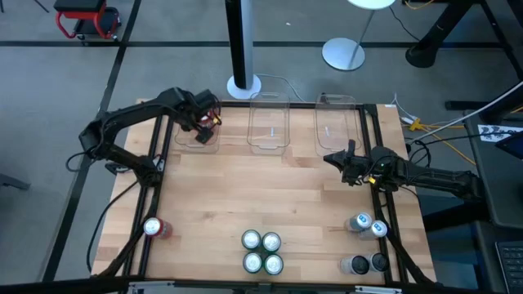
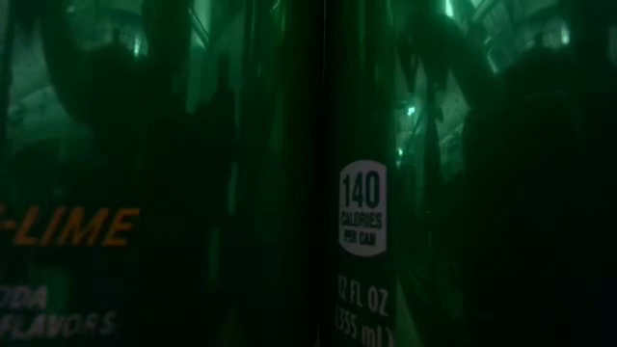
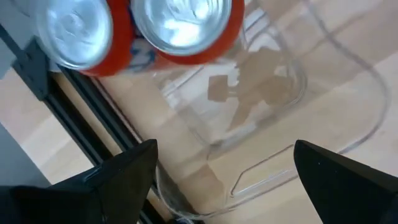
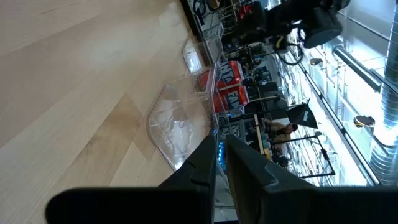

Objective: Sort soda cans
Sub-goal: Put the orange soda can into the left transparent bin

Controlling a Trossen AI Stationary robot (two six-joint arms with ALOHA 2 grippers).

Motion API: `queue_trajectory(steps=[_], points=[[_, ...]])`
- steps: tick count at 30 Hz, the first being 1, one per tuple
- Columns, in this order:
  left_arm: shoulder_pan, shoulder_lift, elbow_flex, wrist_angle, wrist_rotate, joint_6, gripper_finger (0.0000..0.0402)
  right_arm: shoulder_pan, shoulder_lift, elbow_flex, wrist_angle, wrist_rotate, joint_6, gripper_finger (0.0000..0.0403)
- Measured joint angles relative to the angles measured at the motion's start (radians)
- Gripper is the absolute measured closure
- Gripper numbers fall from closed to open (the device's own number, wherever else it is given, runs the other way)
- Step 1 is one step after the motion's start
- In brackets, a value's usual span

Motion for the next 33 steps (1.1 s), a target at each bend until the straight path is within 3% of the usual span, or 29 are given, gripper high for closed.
queue_trajectory(steps=[12,16,26,33], points=[[-0.059,0.001,-0.066,0.074,0.000,-0.044,0.0039,0.000,0.000,0.000,0.000,0.000,0.002,0.0366],[-0.143,0.001,-0.033,0.044,0.010,-0.117,0.0039,0.000,0.000,0.000,0.000,0.000,0.002,0.0366],[-0.382,-0.002,0.096,-0.044,0.168,-0.355,0.0039,0.000,0.000,0.000,0.000,0.000,0.002,0.0366],[-0.615,-0.001,0.101,-0.086,0.221,-0.619,0.0039,0.000,0.014,0.000,0.000,0.000,0.002,0.0366]])
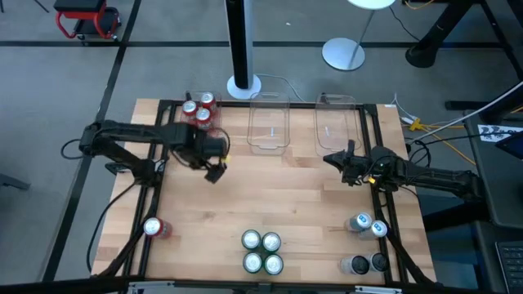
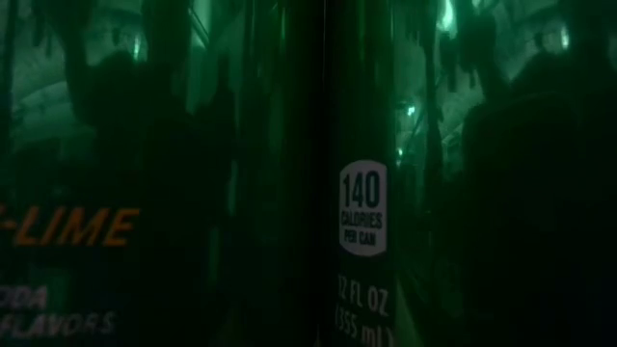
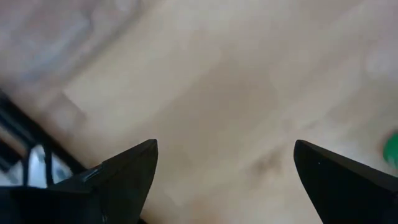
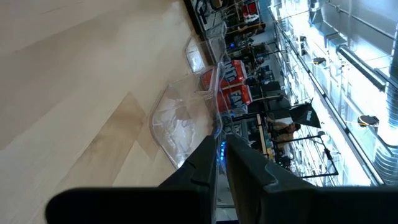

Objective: Sort soda cans
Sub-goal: Put the orange soda can into the left transparent bin

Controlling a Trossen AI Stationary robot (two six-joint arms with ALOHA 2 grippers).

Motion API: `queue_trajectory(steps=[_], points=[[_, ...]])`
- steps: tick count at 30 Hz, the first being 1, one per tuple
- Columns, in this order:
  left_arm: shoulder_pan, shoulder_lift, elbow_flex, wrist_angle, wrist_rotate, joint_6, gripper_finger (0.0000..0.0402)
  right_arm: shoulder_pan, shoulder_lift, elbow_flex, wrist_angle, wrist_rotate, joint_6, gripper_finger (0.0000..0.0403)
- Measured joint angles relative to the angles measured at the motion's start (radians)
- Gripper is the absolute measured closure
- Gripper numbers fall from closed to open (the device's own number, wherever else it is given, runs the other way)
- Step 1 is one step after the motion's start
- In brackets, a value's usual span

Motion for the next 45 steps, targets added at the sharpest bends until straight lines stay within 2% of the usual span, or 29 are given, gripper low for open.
queue_trajectory(steps=[9,15,22,38,45], points=[[-0.318,0.000,0.000,-0.031,0.037,-0.416,0.0039,0.000,0.024,0.000,0.000,0.000,0.000,0.0366],[-0.486,0.000,0.000,-0.039,0.068,-0.655,0.0039,0.000,0.024,0.000,0.000,0.000,0.000,0.0366],[-0.625,0.000,0.000,-0.067,0.106,-0.861,0.0039,0.000,0.024,0.000,0.000,0.000,0.000,0.0366],[-0.952,0.000,0.000,-0.080,0.106,-1.328,0.0039,0.000,0.024,0.000,0.000,0.000,0.003,0.0366],[-1.033,0.000,-0.001,-0.092,0.105,-1.436,0.0039,0.000,0.024,0.000,0.001,0.000,0.004,0.0366]])
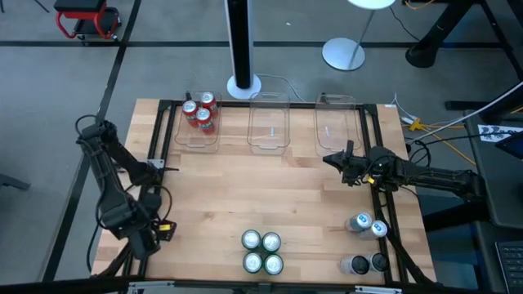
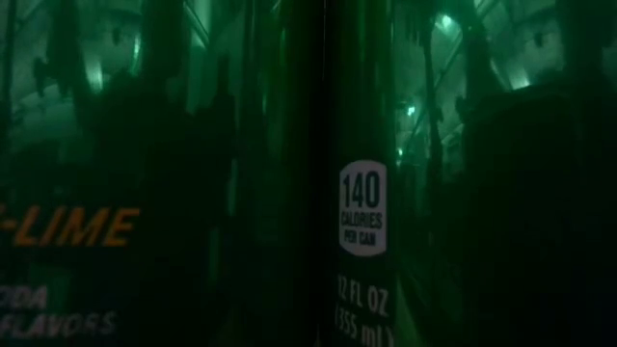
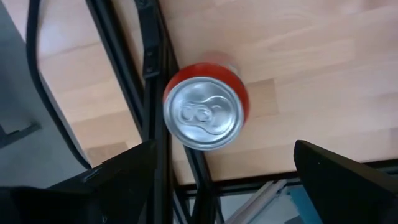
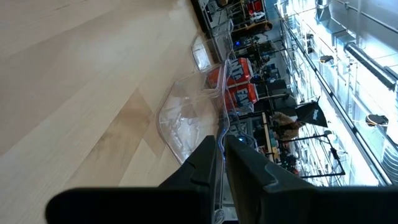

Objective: Sort soda cans
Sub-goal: Put the orange soda can into the left transparent bin

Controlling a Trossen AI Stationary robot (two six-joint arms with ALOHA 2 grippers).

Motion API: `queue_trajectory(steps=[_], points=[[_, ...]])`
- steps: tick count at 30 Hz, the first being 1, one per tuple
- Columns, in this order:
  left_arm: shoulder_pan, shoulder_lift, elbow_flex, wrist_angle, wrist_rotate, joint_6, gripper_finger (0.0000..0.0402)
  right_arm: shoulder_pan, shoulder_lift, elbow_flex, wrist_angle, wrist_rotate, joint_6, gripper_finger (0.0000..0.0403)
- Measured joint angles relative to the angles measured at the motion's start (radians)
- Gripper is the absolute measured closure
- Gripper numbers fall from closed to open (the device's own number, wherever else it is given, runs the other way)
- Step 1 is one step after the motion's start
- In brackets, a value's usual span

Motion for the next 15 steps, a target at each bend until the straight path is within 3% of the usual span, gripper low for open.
queue_trajectory(steps=[15], points=[[-0.015,0.001,-0.081,0.042,-0.007,0.004,0.0039,0.000,0.000,0.000,0.000,0.000,0.000,0.0366]])
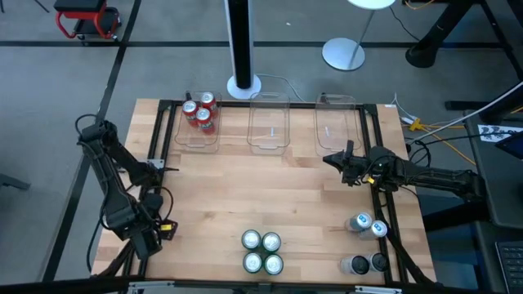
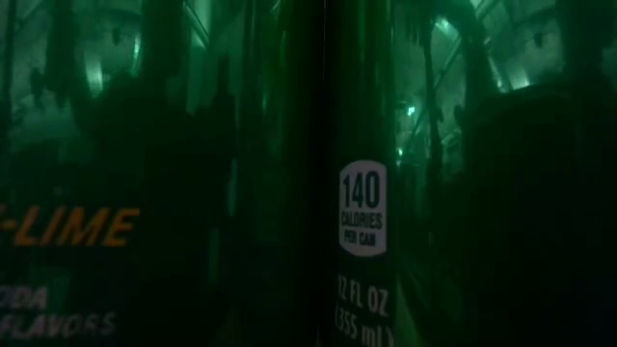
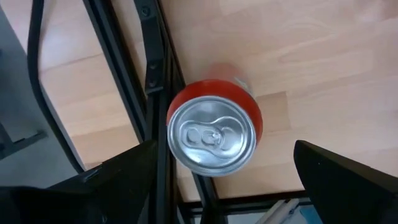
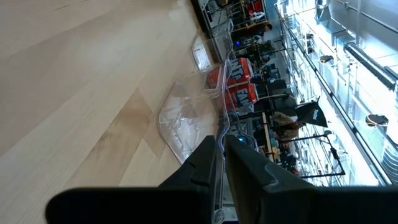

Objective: Sort soda cans
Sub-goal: Put the orange soda can into the left transparent bin

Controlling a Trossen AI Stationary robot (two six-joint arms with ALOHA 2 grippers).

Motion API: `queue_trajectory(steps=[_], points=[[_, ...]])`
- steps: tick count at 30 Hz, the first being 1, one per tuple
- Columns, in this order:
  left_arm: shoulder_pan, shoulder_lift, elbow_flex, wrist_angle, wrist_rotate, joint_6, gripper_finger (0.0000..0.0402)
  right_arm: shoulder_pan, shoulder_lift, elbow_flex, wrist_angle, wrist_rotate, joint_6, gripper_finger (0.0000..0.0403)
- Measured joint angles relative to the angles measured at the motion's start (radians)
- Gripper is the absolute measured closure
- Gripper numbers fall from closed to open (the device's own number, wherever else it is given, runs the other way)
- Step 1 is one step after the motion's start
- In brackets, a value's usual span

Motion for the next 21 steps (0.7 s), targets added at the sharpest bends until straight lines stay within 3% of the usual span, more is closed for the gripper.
queue_trajectory(steps=[21], points=[[-0.026,0.000,-0.230,0.251,-0.011,-0.004,0.0039,0.000,0.000,0.000,0.000,0.000,0.015,0.0366]])
